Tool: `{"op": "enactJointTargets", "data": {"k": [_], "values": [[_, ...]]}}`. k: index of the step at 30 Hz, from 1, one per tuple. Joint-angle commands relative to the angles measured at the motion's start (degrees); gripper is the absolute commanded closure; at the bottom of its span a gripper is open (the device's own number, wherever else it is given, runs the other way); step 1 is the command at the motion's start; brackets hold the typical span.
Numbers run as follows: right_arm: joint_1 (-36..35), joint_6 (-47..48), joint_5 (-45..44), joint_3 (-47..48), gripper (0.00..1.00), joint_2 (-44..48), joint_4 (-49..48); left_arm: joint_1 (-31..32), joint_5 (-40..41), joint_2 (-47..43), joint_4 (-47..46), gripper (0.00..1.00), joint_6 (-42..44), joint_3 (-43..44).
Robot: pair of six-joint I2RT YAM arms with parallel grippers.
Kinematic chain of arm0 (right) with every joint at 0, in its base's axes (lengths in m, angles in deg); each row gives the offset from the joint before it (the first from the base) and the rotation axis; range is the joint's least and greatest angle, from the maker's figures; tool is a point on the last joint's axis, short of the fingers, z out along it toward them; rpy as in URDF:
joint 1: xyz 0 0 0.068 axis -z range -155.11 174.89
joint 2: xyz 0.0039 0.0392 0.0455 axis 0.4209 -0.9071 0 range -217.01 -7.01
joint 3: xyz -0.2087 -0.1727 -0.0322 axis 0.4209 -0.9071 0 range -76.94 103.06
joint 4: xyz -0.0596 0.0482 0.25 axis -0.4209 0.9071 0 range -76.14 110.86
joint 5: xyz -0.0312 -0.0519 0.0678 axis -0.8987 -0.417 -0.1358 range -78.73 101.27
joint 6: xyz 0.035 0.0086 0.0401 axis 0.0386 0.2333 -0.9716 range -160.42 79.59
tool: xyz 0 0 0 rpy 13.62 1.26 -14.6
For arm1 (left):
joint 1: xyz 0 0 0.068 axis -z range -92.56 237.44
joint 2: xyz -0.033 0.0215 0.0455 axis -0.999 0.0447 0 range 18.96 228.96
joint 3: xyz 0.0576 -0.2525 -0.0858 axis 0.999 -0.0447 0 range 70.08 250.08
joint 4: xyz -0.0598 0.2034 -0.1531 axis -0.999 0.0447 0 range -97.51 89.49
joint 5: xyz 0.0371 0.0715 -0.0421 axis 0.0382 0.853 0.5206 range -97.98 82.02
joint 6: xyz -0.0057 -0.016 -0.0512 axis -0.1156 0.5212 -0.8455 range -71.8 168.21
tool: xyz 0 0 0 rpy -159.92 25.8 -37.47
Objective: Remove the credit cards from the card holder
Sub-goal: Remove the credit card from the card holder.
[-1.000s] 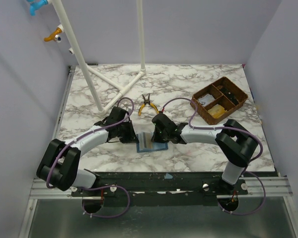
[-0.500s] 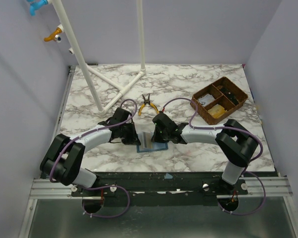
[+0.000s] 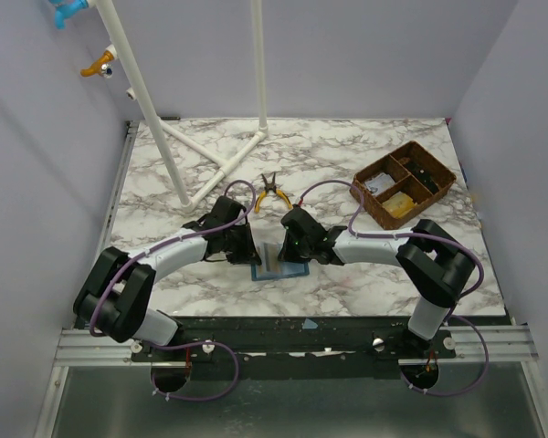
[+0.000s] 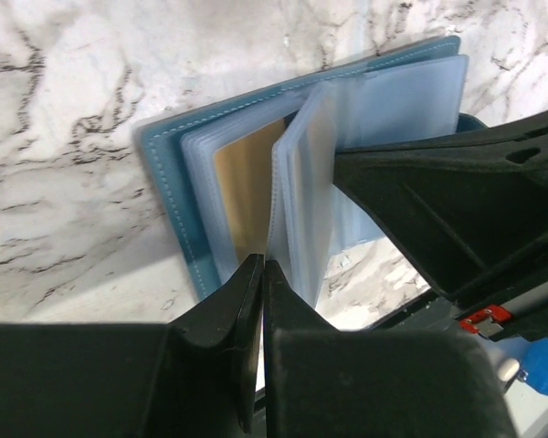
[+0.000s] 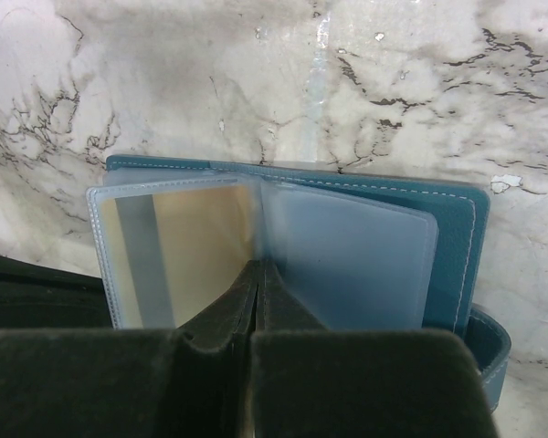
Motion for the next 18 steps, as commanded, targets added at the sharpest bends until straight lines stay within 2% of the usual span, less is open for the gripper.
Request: {"op": "enactJointTargets", "data": {"k": [1,10,18], "values": [[-0.64,1.4,1.09,-4.3,0.99,-6.28,6.56,0.19,5.26,-1.79,1.84,0.92,-0.6,0.05],[-0.64,1.38,1.22,-4.53,0.99,-6.29,6.38,0.24,4.51,-4.03,0.37,0.9,-1.38,-1.44],[-0.63,1.41,1.34,-4.26,0.99,-6.32,6.38,0.56,3.26,-5.57,2.23,0.87,-0.16,1.04]]}}
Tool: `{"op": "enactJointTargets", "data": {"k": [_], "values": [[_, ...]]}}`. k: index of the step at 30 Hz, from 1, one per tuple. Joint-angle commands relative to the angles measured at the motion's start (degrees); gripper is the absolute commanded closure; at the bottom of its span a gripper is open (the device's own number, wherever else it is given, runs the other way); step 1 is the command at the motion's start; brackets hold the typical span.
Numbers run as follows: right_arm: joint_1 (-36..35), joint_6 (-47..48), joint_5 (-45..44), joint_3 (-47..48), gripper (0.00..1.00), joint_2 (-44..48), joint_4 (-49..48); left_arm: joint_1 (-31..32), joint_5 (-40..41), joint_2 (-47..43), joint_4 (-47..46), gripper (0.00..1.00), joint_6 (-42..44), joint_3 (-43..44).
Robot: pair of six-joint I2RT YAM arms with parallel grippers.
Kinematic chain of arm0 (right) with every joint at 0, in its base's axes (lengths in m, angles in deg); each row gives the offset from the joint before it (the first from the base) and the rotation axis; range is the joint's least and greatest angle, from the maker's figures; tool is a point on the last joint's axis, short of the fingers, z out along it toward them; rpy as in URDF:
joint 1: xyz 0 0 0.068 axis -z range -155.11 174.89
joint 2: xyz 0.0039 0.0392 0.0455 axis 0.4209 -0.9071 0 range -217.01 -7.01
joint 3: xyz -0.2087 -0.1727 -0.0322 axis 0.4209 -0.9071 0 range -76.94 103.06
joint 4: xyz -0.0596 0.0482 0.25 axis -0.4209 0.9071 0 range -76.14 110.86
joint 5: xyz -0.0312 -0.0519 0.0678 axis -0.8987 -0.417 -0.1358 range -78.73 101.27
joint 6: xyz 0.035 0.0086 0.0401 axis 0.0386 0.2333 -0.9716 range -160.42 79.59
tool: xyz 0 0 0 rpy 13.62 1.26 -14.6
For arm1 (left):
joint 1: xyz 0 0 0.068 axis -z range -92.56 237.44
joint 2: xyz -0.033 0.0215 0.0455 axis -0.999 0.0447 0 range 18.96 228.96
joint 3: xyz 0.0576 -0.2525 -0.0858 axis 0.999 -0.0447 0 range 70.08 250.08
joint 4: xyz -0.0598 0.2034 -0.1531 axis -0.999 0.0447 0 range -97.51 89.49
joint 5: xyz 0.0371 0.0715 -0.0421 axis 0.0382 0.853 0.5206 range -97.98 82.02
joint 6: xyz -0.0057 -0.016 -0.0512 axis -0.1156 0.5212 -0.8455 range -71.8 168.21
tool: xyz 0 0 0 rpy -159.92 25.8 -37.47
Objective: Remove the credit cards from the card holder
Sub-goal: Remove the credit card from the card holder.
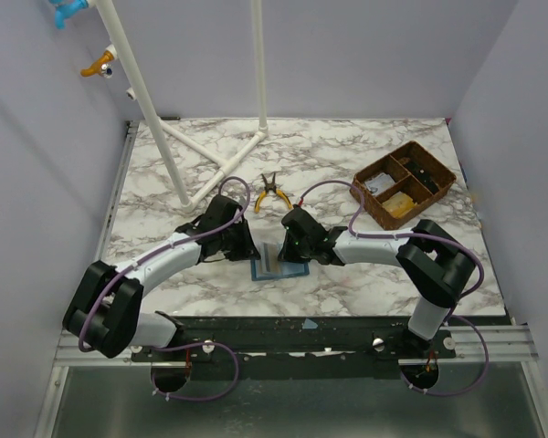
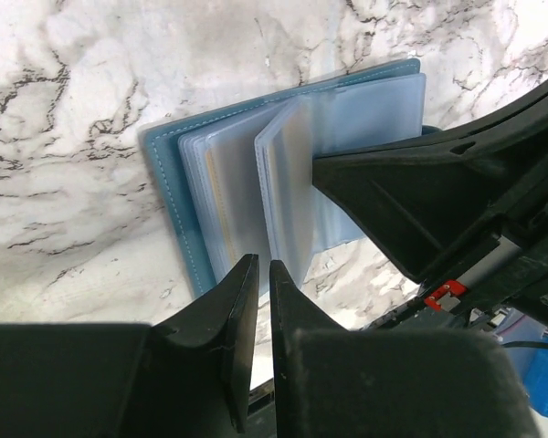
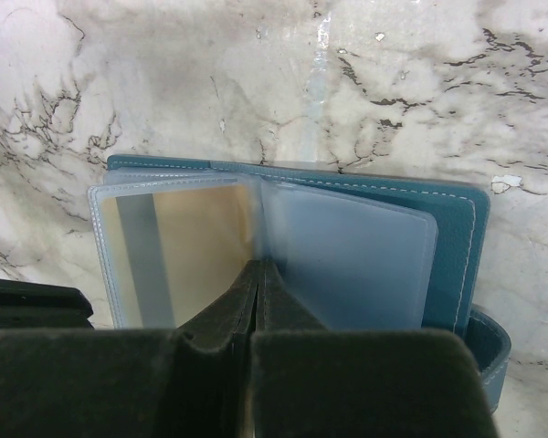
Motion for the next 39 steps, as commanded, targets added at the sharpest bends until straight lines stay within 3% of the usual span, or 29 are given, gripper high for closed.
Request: {"op": "enactJointTargets", "data": {"k": [1,17,32,39], "values": [[-0.7,1.38,1.22,-3.83,0.99,-6.38,7.06,0.72,0.14,0.38,1.39,0.88,0.82,2.06],[-0.68,1.84,1.38,-3.06,0.99,-5.98,7.63,2.81,-1.0,4.27,-0.59,0.91,0.12,2.62],[-0.55,2.57,2.32,-1.06,0.99,1.25,8.35,6.86,-1.85,6.64,0.91,0.91,-0.06,8.13],[0.41,2.15,-0.17,-0.43,0.86,9.28,12.33,8.21,-1.25,8.85,1.65,0.91,-0.41,10.35]]}}
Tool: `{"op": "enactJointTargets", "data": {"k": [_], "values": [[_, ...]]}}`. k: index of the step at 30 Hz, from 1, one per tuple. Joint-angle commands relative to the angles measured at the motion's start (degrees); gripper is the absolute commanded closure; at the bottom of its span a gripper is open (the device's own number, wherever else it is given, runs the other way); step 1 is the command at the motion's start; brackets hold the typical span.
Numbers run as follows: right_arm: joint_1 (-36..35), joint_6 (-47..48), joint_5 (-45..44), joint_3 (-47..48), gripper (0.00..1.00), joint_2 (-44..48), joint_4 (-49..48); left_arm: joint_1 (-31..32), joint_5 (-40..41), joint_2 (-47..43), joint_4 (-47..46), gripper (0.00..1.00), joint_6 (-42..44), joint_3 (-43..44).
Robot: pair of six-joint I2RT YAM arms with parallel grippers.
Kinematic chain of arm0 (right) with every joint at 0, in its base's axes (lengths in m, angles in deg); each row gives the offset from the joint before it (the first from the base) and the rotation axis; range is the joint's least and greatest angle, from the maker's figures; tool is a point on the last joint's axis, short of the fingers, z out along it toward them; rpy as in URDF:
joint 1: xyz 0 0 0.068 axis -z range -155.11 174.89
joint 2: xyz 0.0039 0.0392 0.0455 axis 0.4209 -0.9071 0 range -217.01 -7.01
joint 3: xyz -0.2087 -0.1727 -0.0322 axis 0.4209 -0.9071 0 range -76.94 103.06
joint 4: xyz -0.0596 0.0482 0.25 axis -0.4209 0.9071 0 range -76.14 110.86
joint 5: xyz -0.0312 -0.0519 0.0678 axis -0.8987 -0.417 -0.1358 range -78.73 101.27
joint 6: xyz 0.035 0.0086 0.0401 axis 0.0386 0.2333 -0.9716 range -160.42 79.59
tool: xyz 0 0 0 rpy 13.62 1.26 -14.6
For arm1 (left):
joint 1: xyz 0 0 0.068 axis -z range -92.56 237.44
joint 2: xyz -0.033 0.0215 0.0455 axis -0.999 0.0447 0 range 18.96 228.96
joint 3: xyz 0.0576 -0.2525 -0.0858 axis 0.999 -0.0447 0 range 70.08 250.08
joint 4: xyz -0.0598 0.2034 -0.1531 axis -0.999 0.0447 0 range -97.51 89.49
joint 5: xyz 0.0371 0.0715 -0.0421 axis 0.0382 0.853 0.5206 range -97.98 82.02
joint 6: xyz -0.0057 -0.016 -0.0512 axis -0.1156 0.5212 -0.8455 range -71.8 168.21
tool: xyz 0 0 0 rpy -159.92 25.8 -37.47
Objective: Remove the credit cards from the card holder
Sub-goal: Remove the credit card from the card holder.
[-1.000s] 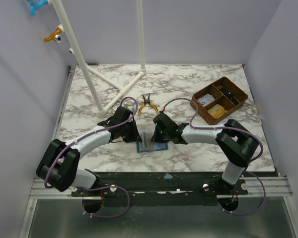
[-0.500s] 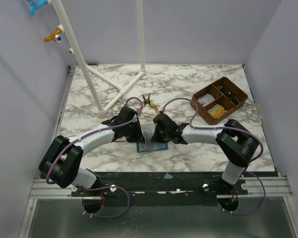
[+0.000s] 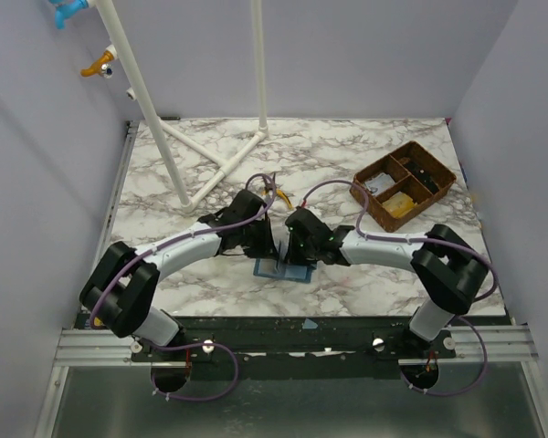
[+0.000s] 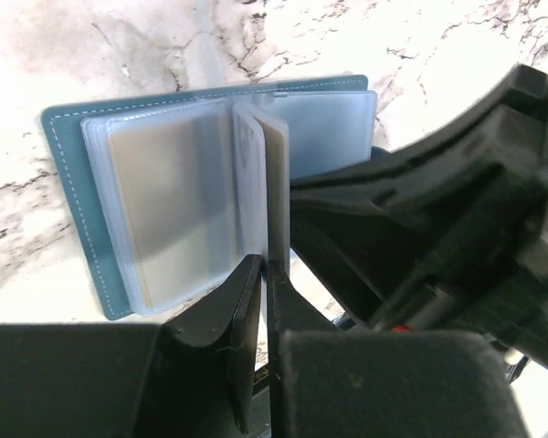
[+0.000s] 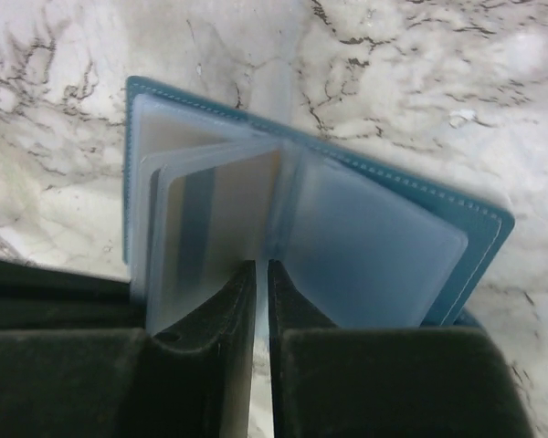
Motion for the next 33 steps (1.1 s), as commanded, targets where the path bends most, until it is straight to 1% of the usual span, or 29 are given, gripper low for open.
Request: {"op": "enactJointTargets", "data": {"k": [1,5,10,14,18,20,27,28,31,33], "values": [[0.57,0.69,-1.6,-0.41,0.84,6.69,7.06,1.1,-0.33,1.97,0.87,0.91,-0.27,2.57],[1.38,0.62,-3.17,-0.33,0.76,11.95,9.75,2.01,-0.04,3.13,1.18,0.92,-0.66,4.06],[2.67,0.22,-5.18,-1.18,0.69,17.01,12.64,4.08,0.64,4.45,2.19,0.91,-1.2,6.67],[2.95,-0.02,-6.36,-2.11,0.66,19.11,14.78,5.62,1.02,5.94,2.9,0.92,-1.6,8.81],[2.97,-0.55,-5.93,-3.53,0.58,19.91,14.87,7.57,2.06,7.71,4.29,0.92,-2.01,11.3],[2.96,-1.12,-5.8,-4.13,0.57,19.87,14.71,8.45,2.33,8.52,4.48,0.93,-2.47,12.04],[2.97,-1.78,-5.02,-5.91,0.58,19.13,12.96,10.12,3.49,9.32,4.94,0.96,-4.0,12.75],[2.91,-1.88,-5.04,-6.03,0.6,18.88,12.94,10.25,3.79,9.12,5.04,0.97,-4.19,12.66],[2.97,-2.31,-5.38,-6.62,0.72,18.7,13.25,10.26,5.26,8.28,5.48,0.99,-4.54,12.21],[2.96,-2.35,-5.89,-7.09,0.76,19.05,13.72,10.19,6.47,7.63,6.01,1.0,-4.8,11.9]]}}
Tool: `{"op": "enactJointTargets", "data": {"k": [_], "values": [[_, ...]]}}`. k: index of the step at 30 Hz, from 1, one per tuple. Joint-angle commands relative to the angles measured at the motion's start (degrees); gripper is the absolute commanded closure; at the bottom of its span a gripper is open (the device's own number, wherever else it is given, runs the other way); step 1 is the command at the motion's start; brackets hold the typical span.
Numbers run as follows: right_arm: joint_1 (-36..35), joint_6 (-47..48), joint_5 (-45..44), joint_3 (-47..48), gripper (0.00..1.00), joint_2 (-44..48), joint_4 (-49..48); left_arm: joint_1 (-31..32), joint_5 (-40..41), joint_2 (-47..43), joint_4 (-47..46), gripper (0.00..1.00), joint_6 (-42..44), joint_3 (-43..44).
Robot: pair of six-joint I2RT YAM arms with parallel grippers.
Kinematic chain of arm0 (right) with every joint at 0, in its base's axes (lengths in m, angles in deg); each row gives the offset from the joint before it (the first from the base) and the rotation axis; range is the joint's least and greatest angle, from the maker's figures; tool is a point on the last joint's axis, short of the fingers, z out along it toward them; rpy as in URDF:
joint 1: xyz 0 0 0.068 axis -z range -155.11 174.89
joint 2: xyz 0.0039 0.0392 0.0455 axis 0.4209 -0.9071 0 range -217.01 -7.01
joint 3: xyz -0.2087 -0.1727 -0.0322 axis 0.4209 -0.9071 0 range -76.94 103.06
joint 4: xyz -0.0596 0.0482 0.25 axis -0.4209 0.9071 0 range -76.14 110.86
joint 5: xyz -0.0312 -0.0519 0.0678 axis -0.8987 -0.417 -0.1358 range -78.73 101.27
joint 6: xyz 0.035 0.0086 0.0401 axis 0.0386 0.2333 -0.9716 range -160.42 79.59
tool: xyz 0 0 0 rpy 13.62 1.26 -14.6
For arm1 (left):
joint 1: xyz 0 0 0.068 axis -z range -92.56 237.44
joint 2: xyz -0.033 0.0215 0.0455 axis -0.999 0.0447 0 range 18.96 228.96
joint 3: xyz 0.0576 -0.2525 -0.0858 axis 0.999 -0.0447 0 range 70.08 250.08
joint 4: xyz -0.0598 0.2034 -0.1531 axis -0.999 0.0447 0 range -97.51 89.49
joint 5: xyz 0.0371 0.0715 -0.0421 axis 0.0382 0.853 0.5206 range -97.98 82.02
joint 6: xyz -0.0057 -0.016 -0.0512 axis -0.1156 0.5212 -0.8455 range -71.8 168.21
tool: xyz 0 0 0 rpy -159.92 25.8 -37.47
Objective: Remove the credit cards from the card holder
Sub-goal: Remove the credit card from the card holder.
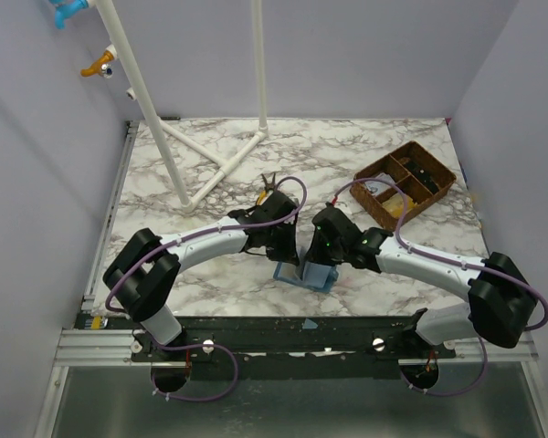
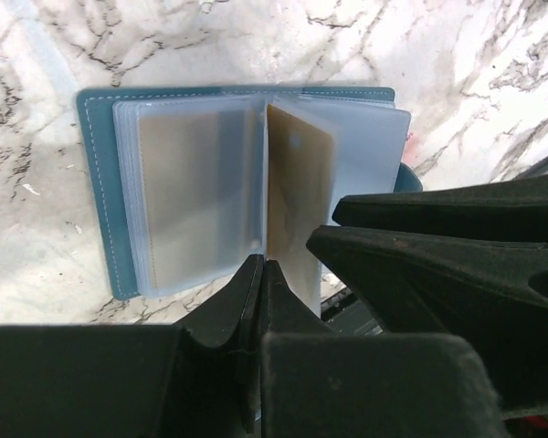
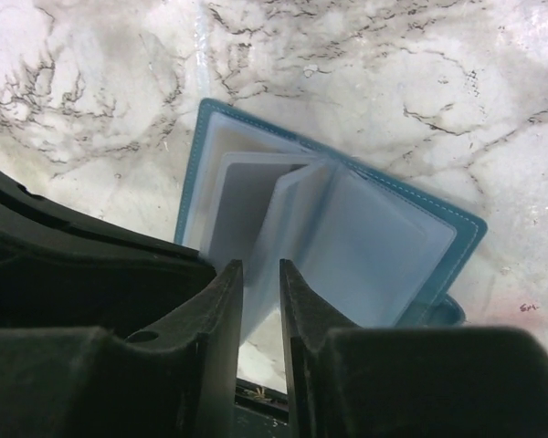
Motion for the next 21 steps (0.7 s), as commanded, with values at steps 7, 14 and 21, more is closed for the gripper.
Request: {"op": "enactJointTargets", "data": {"k": [7,14,21], "values": [[0.04,-0.02,-2.78,-2.2,0.75,1.02,3.0,-0.92,5.93,-3.72,1.42,1.0,-2.6,-1.92],[0.11,0.56,-4.7,-3.2,0.71,0.98,4.17,-2.69,7.24,-7.04,1.09,1.0,-3.53,-5.46],[0.08,1.14,-3.23,-2.32,0.71,-4.12,0.97,-3.21,7.84,-8.69,0.62,1.0,-4.21,-7.64]]}}
